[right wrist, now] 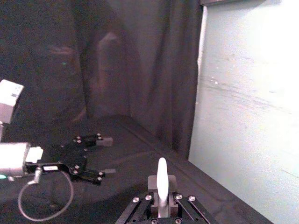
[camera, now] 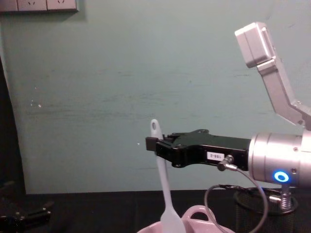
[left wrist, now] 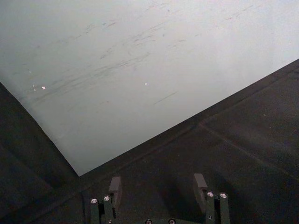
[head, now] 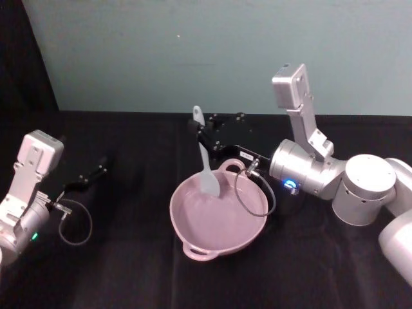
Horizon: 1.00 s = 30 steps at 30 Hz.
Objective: Use the one hand to pick up the spoon and stir the clear water in the bowl.
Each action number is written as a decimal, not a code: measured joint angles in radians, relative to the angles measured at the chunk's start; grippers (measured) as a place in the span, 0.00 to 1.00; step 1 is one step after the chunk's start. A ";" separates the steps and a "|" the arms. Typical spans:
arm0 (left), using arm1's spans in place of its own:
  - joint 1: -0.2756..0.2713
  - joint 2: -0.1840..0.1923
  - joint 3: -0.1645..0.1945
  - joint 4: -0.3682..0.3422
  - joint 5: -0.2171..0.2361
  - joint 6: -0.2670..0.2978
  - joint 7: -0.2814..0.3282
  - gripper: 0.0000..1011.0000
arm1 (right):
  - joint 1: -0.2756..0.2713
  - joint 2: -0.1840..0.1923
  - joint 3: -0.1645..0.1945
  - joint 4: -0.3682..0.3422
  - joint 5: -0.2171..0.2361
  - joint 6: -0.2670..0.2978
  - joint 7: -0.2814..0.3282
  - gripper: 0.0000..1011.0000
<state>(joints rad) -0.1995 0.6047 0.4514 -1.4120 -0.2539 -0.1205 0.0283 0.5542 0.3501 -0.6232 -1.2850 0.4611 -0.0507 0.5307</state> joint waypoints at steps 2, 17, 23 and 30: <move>0.000 0.000 0.000 0.000 0.000 0.000 0.000 0.99 | -0.007 0.008 0.008 -0.008 -0.009 0.000 -0.004 0.12; 0.000 0.000 0.000 0.000 0.000 0.000 0.000 0.99 | -0.116 0.101 0.070 -0.166 -0.002 0.032 0.027 0.12; 0.000 0.000 0.000 0.000 0.000 0.000 0.000 0.99 | -0.153 0.116 0.085 -0.227 0.034 0.050 0.062 0.12; 0.000 0.000 0.000 0.000 0.000 0.000 0.000 0.99 | -0.147 0.093 0.074 -0.209 0.067 0.062 0.092 0.12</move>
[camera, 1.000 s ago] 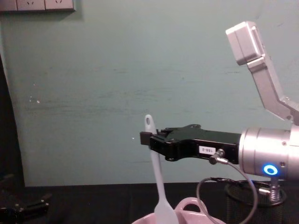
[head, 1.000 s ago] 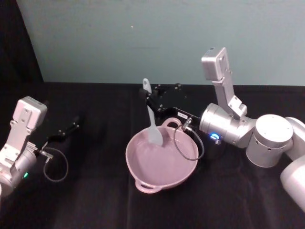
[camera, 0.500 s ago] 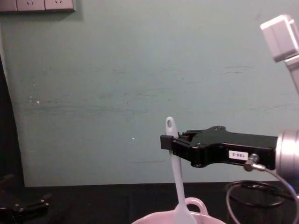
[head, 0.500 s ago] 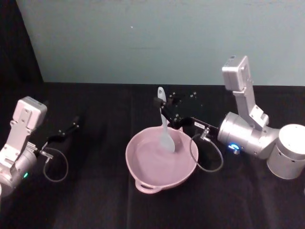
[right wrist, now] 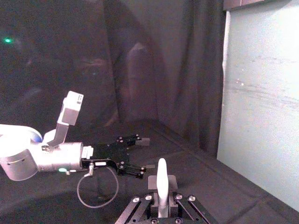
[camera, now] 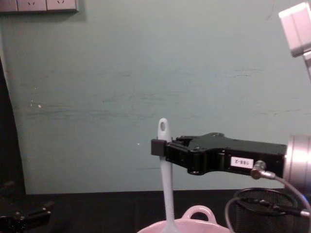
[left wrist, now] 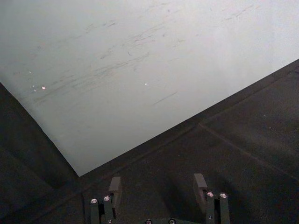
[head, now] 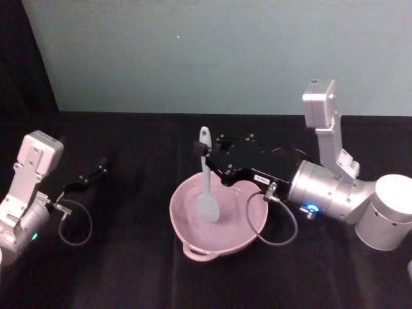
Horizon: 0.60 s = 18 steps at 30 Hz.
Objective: Use the one hand to pick up the spoon and stir the clear water in the bowl.
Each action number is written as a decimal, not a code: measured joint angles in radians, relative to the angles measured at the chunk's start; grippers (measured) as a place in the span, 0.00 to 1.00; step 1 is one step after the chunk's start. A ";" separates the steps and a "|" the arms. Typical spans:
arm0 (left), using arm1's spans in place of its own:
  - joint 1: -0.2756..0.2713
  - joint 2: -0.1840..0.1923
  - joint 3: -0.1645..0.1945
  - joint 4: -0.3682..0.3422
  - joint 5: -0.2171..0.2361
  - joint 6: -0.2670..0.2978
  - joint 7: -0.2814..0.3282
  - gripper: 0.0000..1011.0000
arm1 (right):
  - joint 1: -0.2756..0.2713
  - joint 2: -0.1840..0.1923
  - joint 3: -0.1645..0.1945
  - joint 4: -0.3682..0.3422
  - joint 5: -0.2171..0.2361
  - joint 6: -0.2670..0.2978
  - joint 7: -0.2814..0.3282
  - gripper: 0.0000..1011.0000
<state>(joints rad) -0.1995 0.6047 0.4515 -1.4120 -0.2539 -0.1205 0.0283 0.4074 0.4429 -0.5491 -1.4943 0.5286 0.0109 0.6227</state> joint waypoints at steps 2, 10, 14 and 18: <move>0.000 0.000 0.000 0.000 0.000 0.000 0.000 0.99 | 0.009 -0.013 -0.007 0.018 0.003 -0.001 0.005 0.12; 0.000 0.000 0.000 0.000 0.000 0.000 0.000 0.99 | 0.057 -0.084 -0.025 0.121 -0.004 -0.043 -0.006 0.12; 0.000 0.000 0.000 0.000 0.000 0.000 0.000 0.99 | 0.070 -0.115 -0.024 0.160 -0.050 -0.090 -0.049 0.12; 0.000 0.000 0.000 0.000 0.000 0.000 0.000 0.99 | 0.081 -0.135 -0.020 0.190 -0.095 -0.115 -0.088 0.12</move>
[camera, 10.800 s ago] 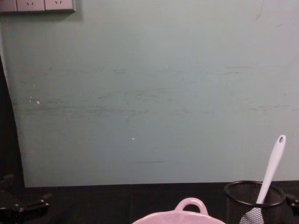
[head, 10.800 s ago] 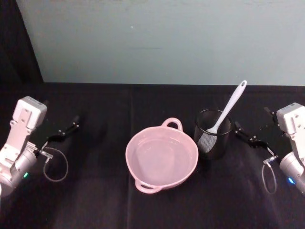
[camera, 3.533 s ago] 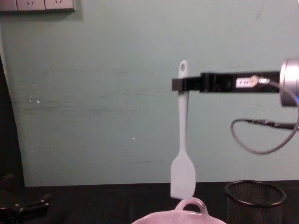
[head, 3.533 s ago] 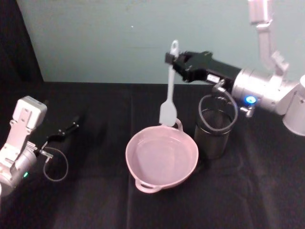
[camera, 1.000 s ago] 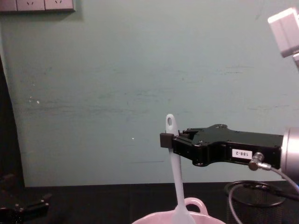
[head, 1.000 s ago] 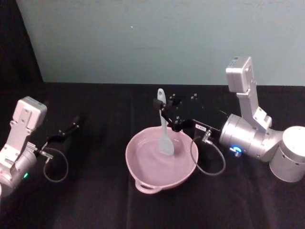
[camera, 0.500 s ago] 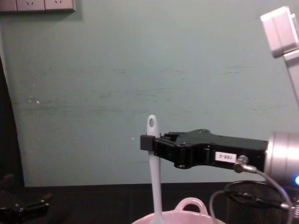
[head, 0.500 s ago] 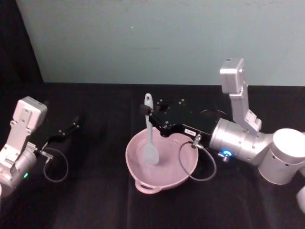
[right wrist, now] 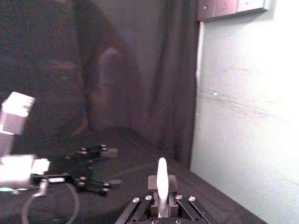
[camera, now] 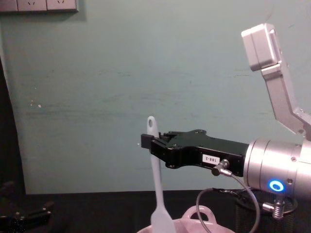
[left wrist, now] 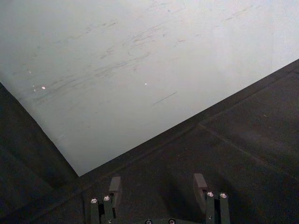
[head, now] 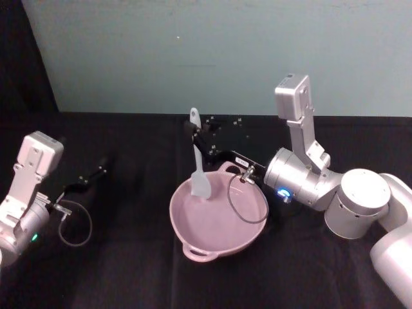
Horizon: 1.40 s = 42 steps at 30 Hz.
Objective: Use the one hand to pick up the spoon and stir the clear water in the bowl.
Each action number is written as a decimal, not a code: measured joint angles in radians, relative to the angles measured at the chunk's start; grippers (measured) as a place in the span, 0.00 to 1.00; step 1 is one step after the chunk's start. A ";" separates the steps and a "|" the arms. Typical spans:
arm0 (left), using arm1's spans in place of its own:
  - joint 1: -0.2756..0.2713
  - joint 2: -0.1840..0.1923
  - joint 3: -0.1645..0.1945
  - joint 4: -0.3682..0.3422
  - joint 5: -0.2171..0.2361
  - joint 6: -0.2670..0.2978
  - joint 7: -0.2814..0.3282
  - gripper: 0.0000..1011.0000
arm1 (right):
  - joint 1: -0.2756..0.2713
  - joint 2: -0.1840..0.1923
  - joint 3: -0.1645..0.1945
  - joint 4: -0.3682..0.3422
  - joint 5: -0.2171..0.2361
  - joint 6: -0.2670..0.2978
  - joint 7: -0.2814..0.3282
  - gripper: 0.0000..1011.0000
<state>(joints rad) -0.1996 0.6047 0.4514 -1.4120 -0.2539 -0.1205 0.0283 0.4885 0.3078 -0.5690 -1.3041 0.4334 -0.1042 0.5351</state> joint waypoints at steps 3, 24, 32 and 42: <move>0.000 0.000 0.000 0.000 0.000 0.000 0.000 0.99 | 0.002 -0.004 0.005 0.011 -0.036 -0.007 -0.033 0.12; 0.000 0.000 0.000 0.000 0.000 0.000 0.000 0.99 | -0.141 0.093 0.093 -0.188 -0.048 0.060 -0.043 0.12; 0.000 0.000 0.000 0.000 0.000 0.000 0.000 0.99 | -0.173 0.101 0.085 -0.240 -0.002 0.099 0.004 0.12; 0.000 0.000 0.000 0.000 0.000 0.000 0.000 0.99 | -0.123 0.040 0.037 -0.169 0.028 0.087 0.040 0.12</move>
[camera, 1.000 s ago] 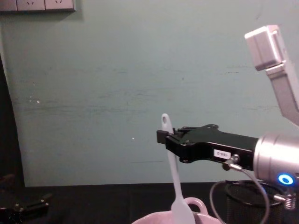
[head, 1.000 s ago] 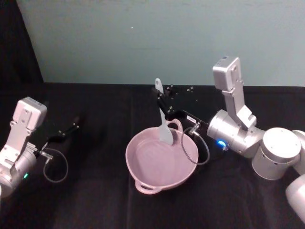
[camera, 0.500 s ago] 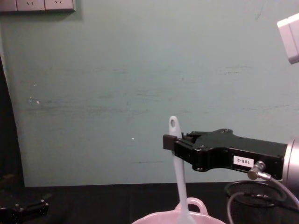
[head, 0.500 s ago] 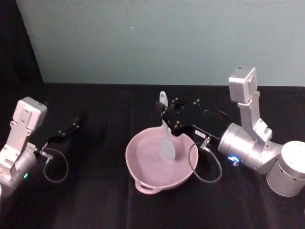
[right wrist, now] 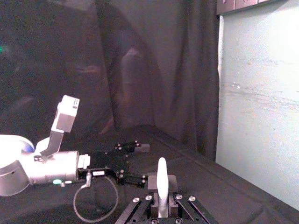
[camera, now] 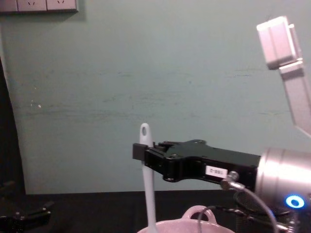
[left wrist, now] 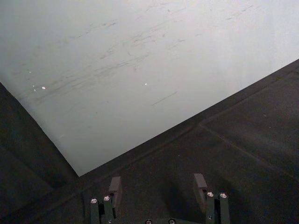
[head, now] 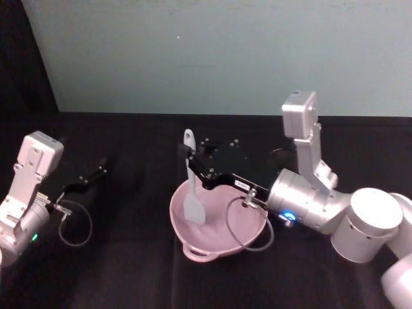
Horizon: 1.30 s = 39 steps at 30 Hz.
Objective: Use the one hand to pick up the spoon and stir the clear water in the bowl.
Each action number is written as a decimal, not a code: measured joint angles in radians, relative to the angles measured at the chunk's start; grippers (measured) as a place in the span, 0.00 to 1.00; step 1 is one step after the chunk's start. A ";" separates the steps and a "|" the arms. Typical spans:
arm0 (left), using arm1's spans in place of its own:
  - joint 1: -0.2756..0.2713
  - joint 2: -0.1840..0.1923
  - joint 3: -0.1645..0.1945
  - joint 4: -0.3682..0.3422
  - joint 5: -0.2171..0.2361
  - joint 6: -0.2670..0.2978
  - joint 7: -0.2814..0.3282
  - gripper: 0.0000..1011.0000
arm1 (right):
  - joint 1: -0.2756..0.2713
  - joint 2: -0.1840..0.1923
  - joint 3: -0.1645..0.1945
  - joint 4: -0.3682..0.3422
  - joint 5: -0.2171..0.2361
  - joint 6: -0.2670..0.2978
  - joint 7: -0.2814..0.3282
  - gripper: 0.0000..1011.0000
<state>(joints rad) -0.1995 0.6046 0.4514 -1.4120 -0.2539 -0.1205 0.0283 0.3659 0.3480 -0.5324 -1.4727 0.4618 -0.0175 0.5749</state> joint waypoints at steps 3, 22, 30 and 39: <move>0.000 0.000 0.000 0.000 0.000 0.000 0.000 0.99 | 0.026 -0.026 -0.014 0.043 -0.001 -0.013 0.001 0.12; 0.000 0.000 0.000 0.000 0.000 0.000 0.000 0.99 | 0.081 -0.100 0.023 0.179 -0.136 -0.109 -0.135 0.12; 0.000 0.000 0.000 0.000 0.000 0.000 0.000 0.99 | 0.042 -0.069 0.058 0.133 -0.139 -0.088 -0.132 0.12; 0.000 0.000 0.000 0.000 0.000 0.000 0.000 0.99 | -0.021 -0.015 0.087 0.029 -0.075 -0.035 -0.069 0.12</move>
<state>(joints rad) -0.1995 0.6046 0.4514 -1.4120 -0.2539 -0.1205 0.0283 0.3448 0.3326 -0.4457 -1.4436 0.3866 -0.0521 0.5054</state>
